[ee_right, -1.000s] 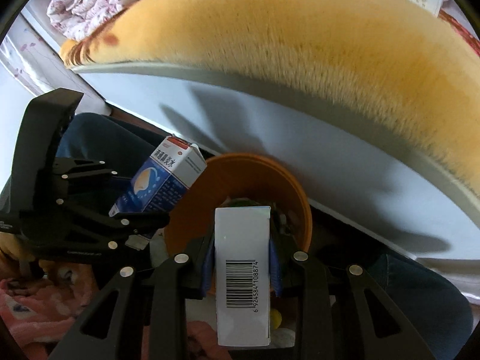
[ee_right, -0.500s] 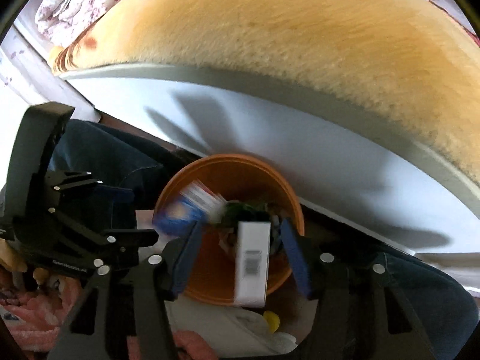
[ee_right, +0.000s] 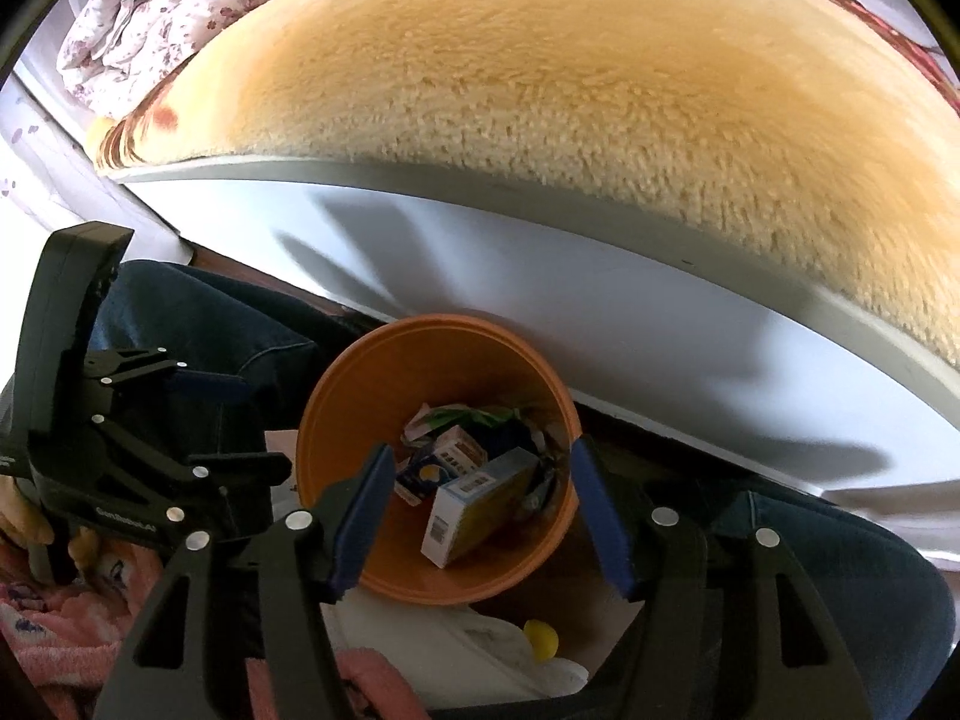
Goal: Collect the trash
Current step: 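Open both tools to drop the boxes into the bin, then raise both tools and grasp the white square card with the right tool, then grasp the yellow toy piece with the left tool while the right tool holds the card, then carry the yellow toy piece and white card down over the orange bin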
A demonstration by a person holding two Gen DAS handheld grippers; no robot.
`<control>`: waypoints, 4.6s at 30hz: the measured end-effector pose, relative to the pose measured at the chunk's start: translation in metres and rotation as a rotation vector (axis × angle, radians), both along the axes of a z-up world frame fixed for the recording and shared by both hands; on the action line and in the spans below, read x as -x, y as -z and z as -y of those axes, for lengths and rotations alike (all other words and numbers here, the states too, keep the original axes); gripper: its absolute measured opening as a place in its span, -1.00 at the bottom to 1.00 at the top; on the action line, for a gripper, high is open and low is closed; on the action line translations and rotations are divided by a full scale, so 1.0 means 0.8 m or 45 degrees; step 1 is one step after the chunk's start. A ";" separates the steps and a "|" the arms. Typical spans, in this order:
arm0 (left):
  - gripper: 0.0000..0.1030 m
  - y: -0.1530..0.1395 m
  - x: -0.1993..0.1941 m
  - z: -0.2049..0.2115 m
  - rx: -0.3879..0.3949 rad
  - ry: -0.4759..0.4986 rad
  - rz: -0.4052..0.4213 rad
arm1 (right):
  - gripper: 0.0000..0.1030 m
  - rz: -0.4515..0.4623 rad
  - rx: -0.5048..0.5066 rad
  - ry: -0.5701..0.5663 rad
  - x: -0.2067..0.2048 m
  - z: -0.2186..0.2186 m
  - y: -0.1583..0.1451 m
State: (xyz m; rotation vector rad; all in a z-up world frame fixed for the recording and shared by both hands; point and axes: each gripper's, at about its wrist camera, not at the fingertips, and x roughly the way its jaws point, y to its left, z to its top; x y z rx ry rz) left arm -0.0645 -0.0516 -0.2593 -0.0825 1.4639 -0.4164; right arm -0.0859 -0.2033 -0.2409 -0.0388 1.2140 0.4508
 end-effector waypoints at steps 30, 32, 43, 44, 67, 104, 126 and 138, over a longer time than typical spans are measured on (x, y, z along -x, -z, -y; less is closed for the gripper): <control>0.63 -0.135 0.001 0.011 0.022 0.047 0.410 | 0.59 0.548 -0.032 0.374 -0.104 0.091 -0.188; 0.63 -0.136 -0.003 0.005 0.026 0.036 0.412 | 0.59 0.579 -0.010 0.433 -0.136 0.097 -0.197; 0.63 -0.150 -0.018 -0.015 0.032 -0.026 0.429 | 0.59 0.489 0.043 0.717 -0.316 0.124 -0.191; 0.63 -0.152 -0.019 -0.016 0.030 -0.032 0.434 | 0.59 0.458 0.037 0.751 -0.334 0.128 -0.186; 0.63 -0.194 -0.082 0.040 0.103 0.026 0.511 | 0.29 0.538 0.034 0.688 -0.271 0.178 -0.226; 0.13 -0.157 -0.432 0.235 -0.127 -0.203 0.589 | 0.29 0.651 -0.167 0.545 -0.075 0.232 -0.200; -0.06 -0.232 -0.277 0.170 -0.071 -0.018 0.786 | 0.29 0.720 -0.131 0.442 -0.042 0.173 -0.233; -0.06 -0.243 -0.117 0.070 -0.110 0.060 0.797 | 0.29 0.670 -0.120 0.305 -0.006 0.102 -0.223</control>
